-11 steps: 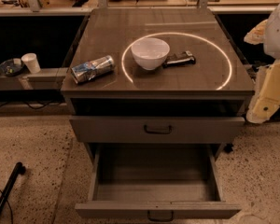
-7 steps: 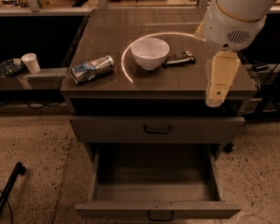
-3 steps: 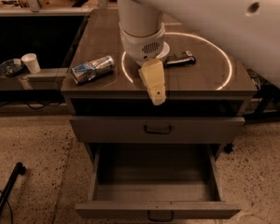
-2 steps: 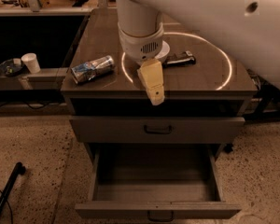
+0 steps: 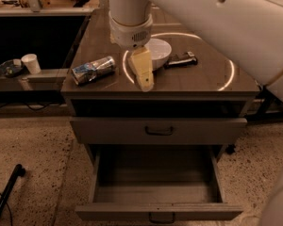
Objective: Place redbull can into middle drawer
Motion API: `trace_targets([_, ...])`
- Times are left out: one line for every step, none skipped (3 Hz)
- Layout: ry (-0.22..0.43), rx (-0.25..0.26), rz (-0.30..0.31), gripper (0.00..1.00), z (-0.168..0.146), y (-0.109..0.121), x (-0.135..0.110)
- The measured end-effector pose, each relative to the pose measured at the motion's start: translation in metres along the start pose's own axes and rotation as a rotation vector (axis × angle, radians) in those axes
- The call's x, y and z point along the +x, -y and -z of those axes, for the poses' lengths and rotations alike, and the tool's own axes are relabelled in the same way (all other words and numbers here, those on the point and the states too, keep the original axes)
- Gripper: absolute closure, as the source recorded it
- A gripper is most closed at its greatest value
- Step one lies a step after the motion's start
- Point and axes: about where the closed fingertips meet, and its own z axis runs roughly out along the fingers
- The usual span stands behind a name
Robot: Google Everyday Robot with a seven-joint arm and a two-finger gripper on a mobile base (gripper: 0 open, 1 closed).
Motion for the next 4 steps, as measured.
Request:
trace_targets([0.026,0.003,0.032,0.0,-0.011,0.026,-0.006])
trace_targets([0.045,0.0,0.048,0.0,-0.022,0.047,-0.009])
trace_targets([0.064,-0.002,0.057,0.0,-0.031,0.067,-0.012])
trace_targets([0.108,-0.027,0.067,0.0,-0.046,0.084,-0.024])
